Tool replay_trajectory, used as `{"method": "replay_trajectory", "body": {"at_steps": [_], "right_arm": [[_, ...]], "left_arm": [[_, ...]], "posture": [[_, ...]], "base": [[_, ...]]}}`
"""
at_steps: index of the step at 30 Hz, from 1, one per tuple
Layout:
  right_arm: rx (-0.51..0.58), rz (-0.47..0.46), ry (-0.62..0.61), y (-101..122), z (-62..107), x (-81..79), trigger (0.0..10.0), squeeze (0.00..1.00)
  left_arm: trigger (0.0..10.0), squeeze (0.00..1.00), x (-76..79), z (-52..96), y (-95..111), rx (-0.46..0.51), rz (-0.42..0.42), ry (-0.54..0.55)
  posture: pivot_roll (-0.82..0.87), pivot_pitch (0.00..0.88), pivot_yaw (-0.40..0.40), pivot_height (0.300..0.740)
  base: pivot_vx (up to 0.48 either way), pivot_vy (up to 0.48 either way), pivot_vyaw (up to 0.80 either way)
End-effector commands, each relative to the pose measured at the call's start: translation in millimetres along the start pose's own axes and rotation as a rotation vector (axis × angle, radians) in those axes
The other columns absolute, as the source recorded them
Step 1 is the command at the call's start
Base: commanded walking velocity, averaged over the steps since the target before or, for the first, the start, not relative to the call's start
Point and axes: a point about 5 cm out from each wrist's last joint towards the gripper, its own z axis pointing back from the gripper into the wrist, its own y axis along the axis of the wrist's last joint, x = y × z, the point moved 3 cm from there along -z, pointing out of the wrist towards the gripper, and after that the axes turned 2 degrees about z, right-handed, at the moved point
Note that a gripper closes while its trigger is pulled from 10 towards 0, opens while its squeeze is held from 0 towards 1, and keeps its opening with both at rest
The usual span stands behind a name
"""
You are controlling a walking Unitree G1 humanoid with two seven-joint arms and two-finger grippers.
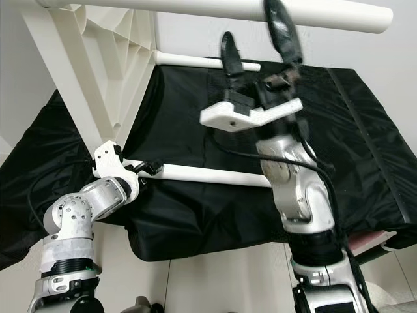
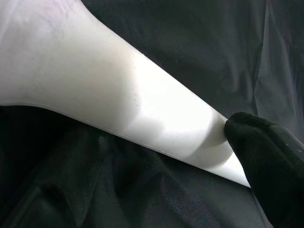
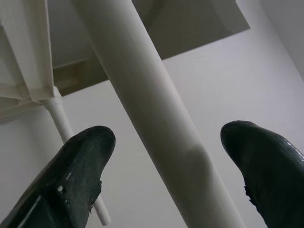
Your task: Building children table
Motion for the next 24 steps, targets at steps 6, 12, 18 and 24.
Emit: {"method": "replay_trajectory", "body": {"at_steps": [6,12,18,24], "right_arm": [[0.03,0.01,0.057,-3,-12.4,-7.6,10.0,0.0],[0.057,0.012,0.077,-2,-28.2,-10.1,10.0,0.0],[0.077,0.013,0.097,2,-38.8,-12.7,10.0,0.0],[0.067,0.031,0.169,5,-54.0,-21.5,10.0,0.0]], "left_arm": [[10.0,0.0,10.1,-3.3,-2,-0.013,-0.018,-0.034],[10.0,0.0,10.4,-3.5,-5,-0.021,-0.021,-0.036],[10.0,0.0,11.3,-3.5,-6,-0.02,-0.019,-0.038],[10.0,0.0,11.9,-3.7,-11,-0.03,-0.01,-0.041]], "posture": [[-0.02,0.102,0.039,0.74],[-0.02,0.103,0.035,0.74],[-0.03,0.106,0.031,0.74],[-0.04,0.113,0.031,0.74]], "base": [[0.0,0.0,0.0],[0.0,0.0,0.0],[0.0,0.0,0.0],[0.0,0.0,0.0]]}}
